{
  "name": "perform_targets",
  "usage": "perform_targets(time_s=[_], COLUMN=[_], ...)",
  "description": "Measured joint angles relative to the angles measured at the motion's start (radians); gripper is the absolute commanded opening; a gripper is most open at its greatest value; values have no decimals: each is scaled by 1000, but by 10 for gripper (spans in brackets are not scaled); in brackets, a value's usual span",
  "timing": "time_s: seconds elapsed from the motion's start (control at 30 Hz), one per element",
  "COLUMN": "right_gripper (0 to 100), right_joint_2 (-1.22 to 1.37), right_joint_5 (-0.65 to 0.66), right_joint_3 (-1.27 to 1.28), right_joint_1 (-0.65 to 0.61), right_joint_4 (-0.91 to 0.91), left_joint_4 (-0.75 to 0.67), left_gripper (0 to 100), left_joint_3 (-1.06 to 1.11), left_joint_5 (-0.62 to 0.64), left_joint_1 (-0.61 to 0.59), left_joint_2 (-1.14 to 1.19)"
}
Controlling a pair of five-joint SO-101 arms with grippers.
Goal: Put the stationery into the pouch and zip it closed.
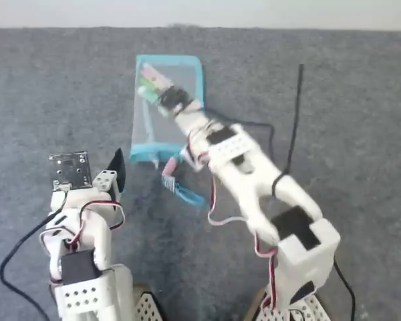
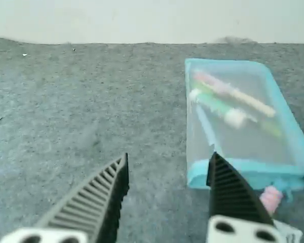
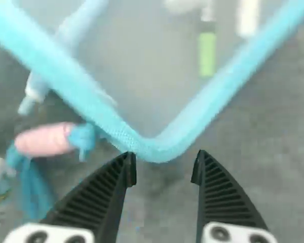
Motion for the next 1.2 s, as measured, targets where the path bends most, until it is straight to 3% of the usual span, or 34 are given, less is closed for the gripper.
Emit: perform_targets(time_s=[0.2,0.4,0.77,1.0,1.2], right_gripper=[188,188,188,183,182], right_joint_2=[21,-112,-302,-304,-310], right_joint_5=[0,0,-8,-8,-5], right_joint_3=[-150,-127,187,331,413], right_joint_1=[120,121,-186,-215,-226], right_joint_4=[115,238,239,242,354], left_joint_4=[0,0,0,0,0], left_gripper=[244,244,244,244,244], left_joint_3=[0,0,0,0,0], left_joint_5=[0,0,0,0,0], left_joint_1=[0,0,0,0,0], left_joint_2=[0,0,0,0,0])
